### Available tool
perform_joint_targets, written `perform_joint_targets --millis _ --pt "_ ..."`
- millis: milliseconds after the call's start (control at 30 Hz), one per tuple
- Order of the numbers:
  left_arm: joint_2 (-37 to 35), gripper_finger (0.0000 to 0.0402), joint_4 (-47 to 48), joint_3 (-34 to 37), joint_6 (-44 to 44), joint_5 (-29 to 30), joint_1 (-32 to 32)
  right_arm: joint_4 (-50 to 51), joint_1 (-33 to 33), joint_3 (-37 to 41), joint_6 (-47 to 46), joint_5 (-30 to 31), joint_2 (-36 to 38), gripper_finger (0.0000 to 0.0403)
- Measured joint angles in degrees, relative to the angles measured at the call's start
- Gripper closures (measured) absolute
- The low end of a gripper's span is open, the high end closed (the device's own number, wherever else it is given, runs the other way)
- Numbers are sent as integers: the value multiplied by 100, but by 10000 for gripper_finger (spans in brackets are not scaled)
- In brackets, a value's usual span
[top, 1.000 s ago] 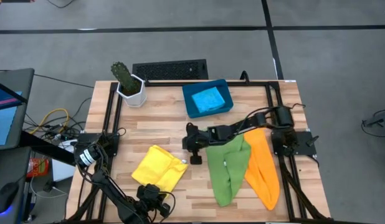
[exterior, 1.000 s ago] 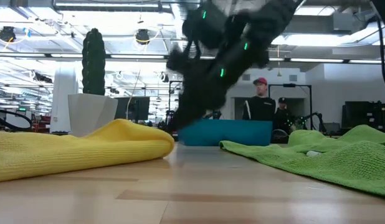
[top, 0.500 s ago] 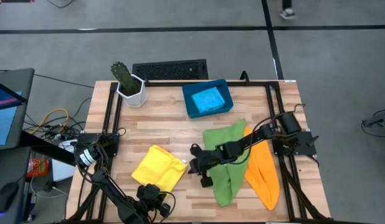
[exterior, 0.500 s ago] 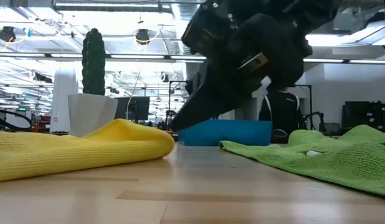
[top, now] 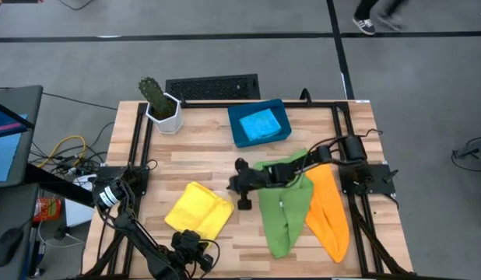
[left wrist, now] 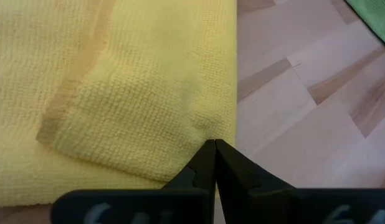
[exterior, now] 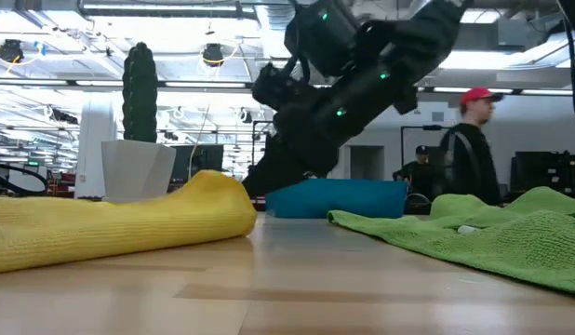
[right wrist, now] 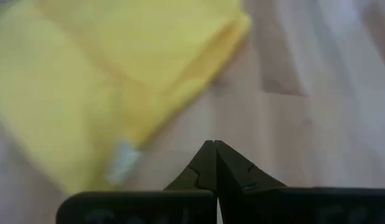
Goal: Fold microfiber towels
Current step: Fold the yellow microfiber cloth
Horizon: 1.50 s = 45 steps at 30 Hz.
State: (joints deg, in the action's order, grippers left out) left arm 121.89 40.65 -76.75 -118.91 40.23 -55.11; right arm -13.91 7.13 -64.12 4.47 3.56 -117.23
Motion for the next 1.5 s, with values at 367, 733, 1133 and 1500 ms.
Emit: perform_joint_targets --millis 367,733,1133,1500 --pt "2 402 4 0 77 -11 -2 212 426 262 -604 -1177 752 392" --pt "4 402 24 -2 147 -14 -2 -418 769 258 -619 -685 -106 392" --pt "4 402 -14 0 184 -29 -2 -197 -395 55 -113 243 -92 392" --pt "-403 401 594 -226 101 -335 2 52 -385 59 -315 -976 1229 392"
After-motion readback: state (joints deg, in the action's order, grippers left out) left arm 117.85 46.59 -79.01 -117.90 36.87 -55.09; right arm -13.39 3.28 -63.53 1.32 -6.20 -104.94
